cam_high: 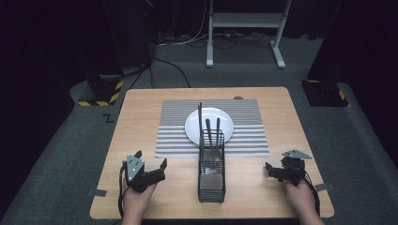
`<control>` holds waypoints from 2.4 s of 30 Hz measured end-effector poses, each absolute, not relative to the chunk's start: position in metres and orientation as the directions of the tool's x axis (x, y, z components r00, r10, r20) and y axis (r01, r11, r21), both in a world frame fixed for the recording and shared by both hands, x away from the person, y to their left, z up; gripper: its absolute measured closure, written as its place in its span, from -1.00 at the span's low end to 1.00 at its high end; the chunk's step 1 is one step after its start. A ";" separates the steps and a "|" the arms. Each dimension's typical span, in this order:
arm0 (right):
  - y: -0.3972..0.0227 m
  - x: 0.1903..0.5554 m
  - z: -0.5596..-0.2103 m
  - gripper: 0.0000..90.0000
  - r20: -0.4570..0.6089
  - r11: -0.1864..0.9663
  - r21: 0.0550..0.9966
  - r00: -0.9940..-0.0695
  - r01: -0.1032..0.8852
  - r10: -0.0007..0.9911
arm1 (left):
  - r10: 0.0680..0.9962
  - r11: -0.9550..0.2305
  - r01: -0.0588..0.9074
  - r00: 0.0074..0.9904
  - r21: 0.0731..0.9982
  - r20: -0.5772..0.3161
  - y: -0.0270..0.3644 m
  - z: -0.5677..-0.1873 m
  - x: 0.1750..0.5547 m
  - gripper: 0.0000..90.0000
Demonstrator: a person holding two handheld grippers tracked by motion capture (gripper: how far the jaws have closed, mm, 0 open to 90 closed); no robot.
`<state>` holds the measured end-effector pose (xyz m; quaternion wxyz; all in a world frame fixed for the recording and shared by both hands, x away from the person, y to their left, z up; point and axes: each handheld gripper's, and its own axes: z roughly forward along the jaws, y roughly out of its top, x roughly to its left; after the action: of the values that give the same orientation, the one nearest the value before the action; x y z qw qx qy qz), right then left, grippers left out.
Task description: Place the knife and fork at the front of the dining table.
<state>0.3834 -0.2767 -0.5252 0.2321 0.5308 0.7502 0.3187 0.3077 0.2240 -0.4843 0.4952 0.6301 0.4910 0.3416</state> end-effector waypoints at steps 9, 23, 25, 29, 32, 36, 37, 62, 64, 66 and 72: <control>-0.278 0.380 -0.522 -0.67 -0.036 0.240 0.734 -0.317 0.635 0.948 | 0.930 0.071 0.226 0.337 0.972 -0.146 0.217 -0.473 0.305 -0.87; -0.284 0.377 -0.525 -0.69 -0.010 0.227 0.731 -0.323 0.643 0.946 | 0.907 -0.010 0.199 0.415 0.980 -0.075 0.185 -0.454 0.304 -0.87; -0.284 0.378 -0.525 -0.70 -0.012 0.230 0.730 -0.325 0.643 0.946 | 0.900 0.001 0.212 0.425 0.977 -0.093 0.179 -0.451 0.307 -0.88; -0.285 0.379 -0.525 -0.70 -0.010 0.234 0.731 -0.333 0.641 0.943 | 0.912 -0.033 0.247 0.403 0.968 -0.071 0.165 -0.444 0.316 -0.77; -0.284 0.379 -0.525 -0.70 -0.012 0.236 0.730 -0.333 0.641 0.943 | 0.913 -0.064 0.251 0.406 0.966 -0.045 0.155 -0.438 0.323 -0.68; -0.285 0.380 -0.525 -0.70 -0.009 0.234 0.730 -0.334 0.642 0.943 | 0.904 -0.077 0.242 0.426 0.967 -0.035 0.145 -0.431 0.334 -0.68; -0.285 0.380 -0.525 -0.70 -0.010 0.236 0.730 -0.335 0.641 0.942 | 0.906 -0.072 0.244 0.421 0.967 -0.039 0.143 -0.430 0.339 -0.67; -0.284 0.380 -0.525 -0.70 -0.011 0.237 0.729 -0.335 0.642 0.942 | 0.921 -0.070 0.309 0.386 0.948 -0.057 0.090 -0.421 0.397 0.69; -0.284 0.380 -0.525 -0.70 -0.011 0.237 0.729 -0.335 0.642 0.942 | 0.921 -0.062 0.312 0.383 0.948 -0.066 0.089 -0.423 0.397 0.74; -0.284 0.380 -0.525 -0.70 -0.011 0.237 0.729 -0.335 0.642 0.942 | 0.922 -0.038 0.317 0.378 0.948 -0.089 0.089 -0.423 0.397 0.76; -0.284 0.380 -0.525 -0.70 -0.011 0.237 0.729 -0.335 0.642 0.942 | 0.914 -0.006 0.280 0.392 0.960 -0.108 0.086 -0.417 0.389 0.84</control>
<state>0.3798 -0.2843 -0.5246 0.2333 0.5275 0.7510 0.3215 0.3887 0.0861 -0.4171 0.5309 0.6434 0.4638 0.2985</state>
